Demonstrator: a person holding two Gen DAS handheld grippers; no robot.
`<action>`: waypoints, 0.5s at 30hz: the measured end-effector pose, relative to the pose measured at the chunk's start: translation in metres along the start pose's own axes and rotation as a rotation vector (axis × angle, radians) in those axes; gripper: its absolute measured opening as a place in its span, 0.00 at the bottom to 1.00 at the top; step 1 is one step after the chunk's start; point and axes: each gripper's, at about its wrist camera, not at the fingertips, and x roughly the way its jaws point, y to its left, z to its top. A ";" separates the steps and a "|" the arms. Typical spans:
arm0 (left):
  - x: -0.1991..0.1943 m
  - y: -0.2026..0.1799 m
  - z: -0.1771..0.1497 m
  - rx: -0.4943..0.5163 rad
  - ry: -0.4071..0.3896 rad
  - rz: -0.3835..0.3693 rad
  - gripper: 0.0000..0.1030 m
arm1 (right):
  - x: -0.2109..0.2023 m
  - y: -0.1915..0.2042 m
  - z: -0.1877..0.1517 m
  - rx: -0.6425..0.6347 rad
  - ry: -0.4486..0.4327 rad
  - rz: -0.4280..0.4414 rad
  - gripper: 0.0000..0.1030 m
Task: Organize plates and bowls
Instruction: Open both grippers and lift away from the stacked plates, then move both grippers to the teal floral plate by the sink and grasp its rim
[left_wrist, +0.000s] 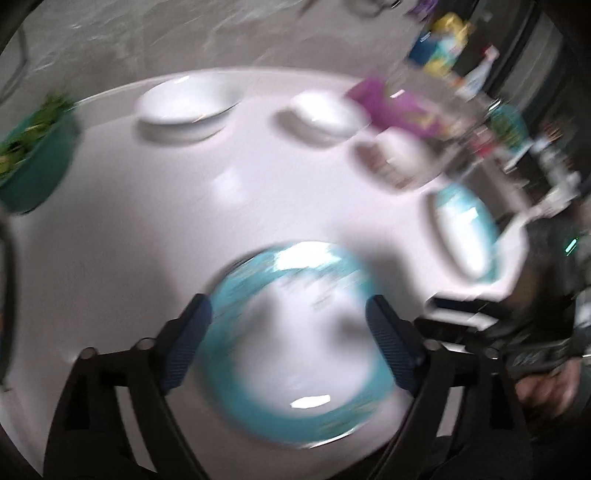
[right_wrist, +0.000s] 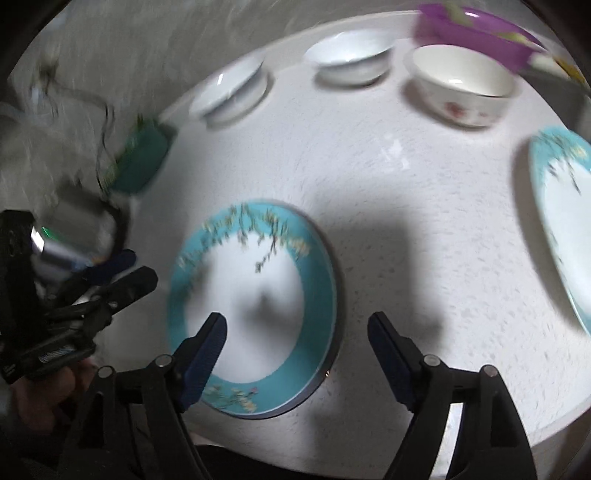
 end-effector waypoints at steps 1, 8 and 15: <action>0.001 -0.009 0.008 -0.002 -0.005 -0.040 0.96 | -0.011 -0.007 -0.001 0.027 -0.022 0.026 0.81; 0.043 -0.086 0.046 0.041 0.036 -0.194 0.98 | -0.093 -0.092 -0.001 0.230 -0.174 0.146 0.84; 0.112 -0.160 0.059 -0.047 0.164 -0.217 0.98 | -0.164 -0.208 0.018 0.234 -0.229 0.155 0.86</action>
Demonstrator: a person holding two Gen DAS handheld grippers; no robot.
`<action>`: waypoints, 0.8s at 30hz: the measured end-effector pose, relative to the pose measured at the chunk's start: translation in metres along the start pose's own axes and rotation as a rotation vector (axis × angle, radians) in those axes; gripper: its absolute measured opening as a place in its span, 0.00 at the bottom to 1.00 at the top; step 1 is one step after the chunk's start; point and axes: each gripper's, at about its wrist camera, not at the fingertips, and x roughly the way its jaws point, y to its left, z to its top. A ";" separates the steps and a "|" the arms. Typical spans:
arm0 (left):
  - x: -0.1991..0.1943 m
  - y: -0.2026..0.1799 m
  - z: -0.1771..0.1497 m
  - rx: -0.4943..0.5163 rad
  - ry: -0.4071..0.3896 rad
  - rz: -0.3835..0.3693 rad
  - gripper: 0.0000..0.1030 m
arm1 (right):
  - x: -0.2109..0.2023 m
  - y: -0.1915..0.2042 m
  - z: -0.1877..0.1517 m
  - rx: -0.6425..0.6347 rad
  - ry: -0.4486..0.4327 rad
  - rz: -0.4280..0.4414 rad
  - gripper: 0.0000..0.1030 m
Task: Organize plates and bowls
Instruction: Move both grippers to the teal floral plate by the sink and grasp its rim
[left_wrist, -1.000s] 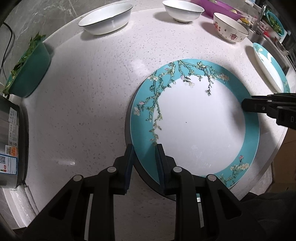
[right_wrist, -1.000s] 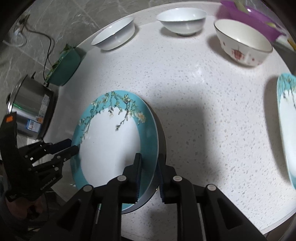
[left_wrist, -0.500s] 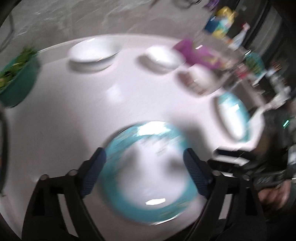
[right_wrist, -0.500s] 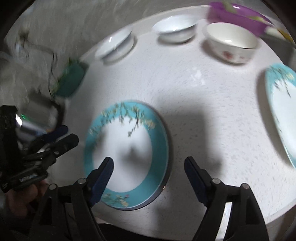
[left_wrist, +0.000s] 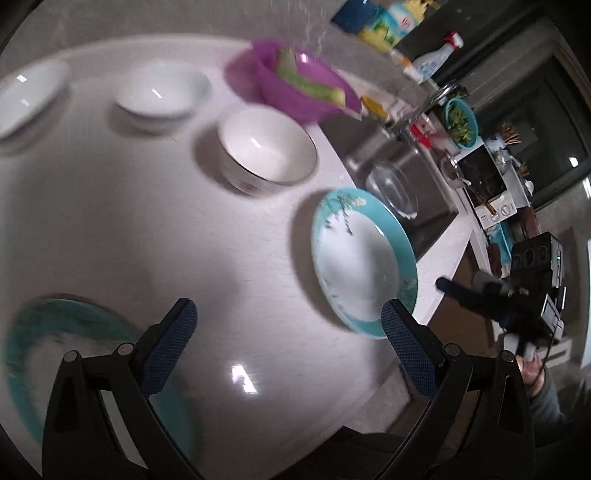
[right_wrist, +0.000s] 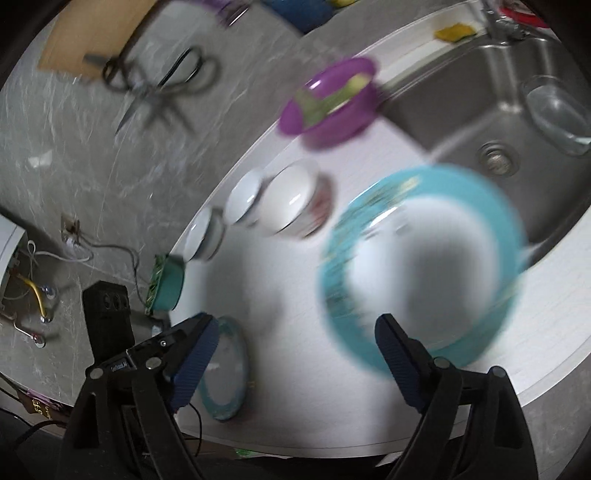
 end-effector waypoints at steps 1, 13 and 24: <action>0.012 -0.008 0.003 -0.009 0.013 0.002 0.98 | -0.007 -0.014 0.009 0.003 0.000 -0.010 0.87; 0.116 -0.047 0.009 -0.030 0.069 0.142 0.96 | 0.003 -0.122 0.068 -0.031 0.139 -0.040 0.83; 0.150 -0.051 0.016 -0.031 0.083 0.204 0.67 | 0.047 -0.137 0.075 -0.048 0.288 0.040 0.46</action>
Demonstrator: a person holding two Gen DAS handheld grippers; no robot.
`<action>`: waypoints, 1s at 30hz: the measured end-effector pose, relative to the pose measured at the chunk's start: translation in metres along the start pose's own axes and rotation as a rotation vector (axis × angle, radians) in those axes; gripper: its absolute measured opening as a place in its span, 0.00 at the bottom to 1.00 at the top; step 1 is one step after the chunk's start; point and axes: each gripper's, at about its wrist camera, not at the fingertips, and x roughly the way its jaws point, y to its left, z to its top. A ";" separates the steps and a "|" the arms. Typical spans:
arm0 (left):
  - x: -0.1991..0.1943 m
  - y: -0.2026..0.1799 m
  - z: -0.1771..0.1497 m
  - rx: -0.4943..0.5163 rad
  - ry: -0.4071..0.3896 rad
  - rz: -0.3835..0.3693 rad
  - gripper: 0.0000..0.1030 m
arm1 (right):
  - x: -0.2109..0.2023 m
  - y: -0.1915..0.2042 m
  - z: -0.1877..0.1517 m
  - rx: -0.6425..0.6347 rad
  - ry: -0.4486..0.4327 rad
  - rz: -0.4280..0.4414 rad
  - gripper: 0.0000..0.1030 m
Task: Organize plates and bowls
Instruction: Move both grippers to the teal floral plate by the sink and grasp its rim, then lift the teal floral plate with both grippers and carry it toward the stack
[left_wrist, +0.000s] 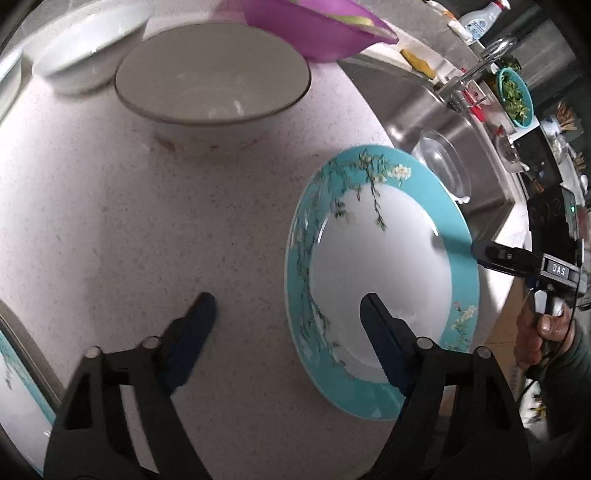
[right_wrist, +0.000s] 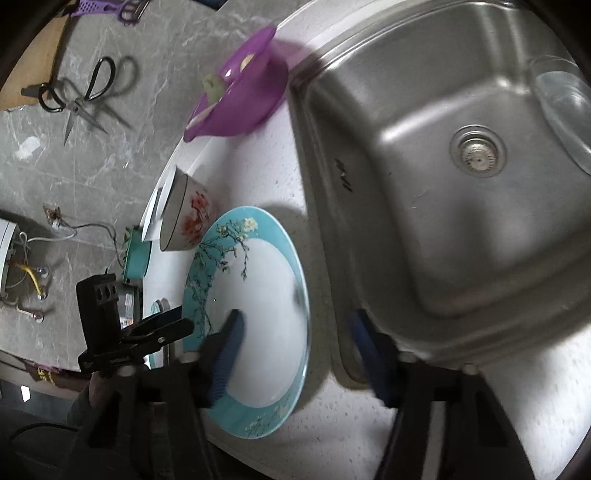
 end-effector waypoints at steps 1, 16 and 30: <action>0.000 0.000 0.001 0.004 -0.003 0.006 0.61 | 0.004 -0.001 0.001 -0.002 0.017 0.000 0.44; 0.003 -0.011 0.002 0.047 0.037 0.057 0.18 | 0.023 0.010 0.002 -0.046 0.135 -0.061 0.15; -0.003 -0.007 0.000 0.054 0.049 0.049 0.16 | 0.019 0.020 0.000 -0.052 0.113 -0.165 0.11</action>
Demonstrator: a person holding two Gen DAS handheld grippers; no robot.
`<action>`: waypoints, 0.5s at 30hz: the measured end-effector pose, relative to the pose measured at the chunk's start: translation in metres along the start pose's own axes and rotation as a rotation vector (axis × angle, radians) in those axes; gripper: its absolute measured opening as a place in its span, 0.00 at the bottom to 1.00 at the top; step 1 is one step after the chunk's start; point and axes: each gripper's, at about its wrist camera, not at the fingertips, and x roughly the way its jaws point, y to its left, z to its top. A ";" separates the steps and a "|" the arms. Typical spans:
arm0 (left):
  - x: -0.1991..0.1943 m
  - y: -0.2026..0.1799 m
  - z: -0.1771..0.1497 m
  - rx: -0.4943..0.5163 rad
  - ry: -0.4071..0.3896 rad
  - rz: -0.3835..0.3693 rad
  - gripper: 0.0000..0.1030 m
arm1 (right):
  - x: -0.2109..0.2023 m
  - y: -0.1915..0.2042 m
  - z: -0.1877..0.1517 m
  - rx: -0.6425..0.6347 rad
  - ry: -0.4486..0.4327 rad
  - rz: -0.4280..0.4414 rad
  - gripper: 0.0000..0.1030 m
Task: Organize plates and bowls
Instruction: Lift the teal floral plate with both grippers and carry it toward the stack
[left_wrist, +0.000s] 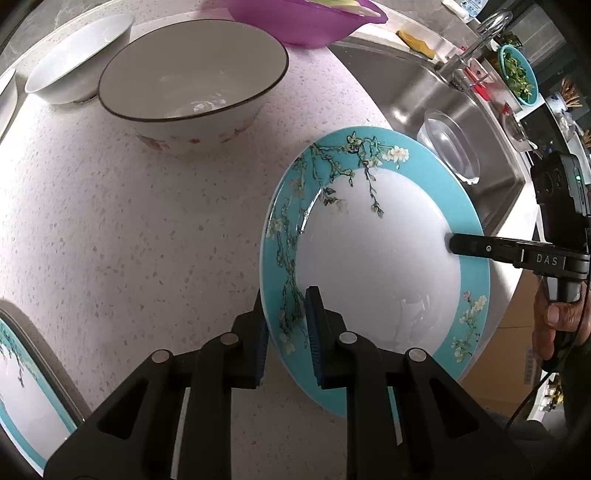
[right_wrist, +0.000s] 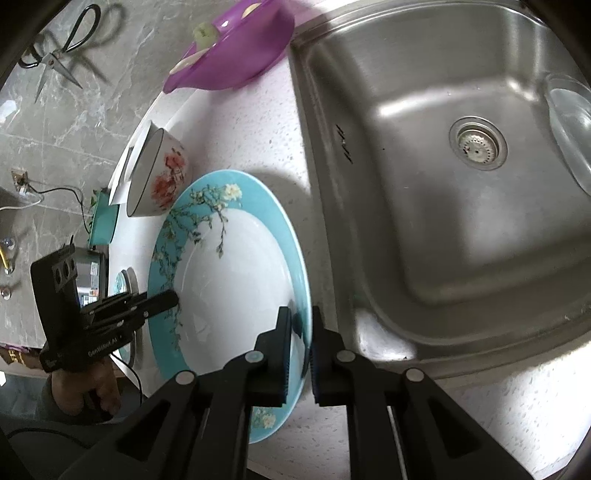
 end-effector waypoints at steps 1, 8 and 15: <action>-0.002 0.001 0.000 0.000 -0.001 -0.002 0.16 | -0.001 0.002 0.000 0.000 -0.001 -0.001 0.11; -0.023 0.009 -0.002 -0.005 -0.026 -0.005 0.16 | -0.010 0.022 0.001 -0.007 -0.016 -0.002 0.11; -0.059 0.029 -0.013 -0.038 -0.071 -0.006 0.16 | -0.020 0.059 0.003 -0.060 -0.019 0.010 0.11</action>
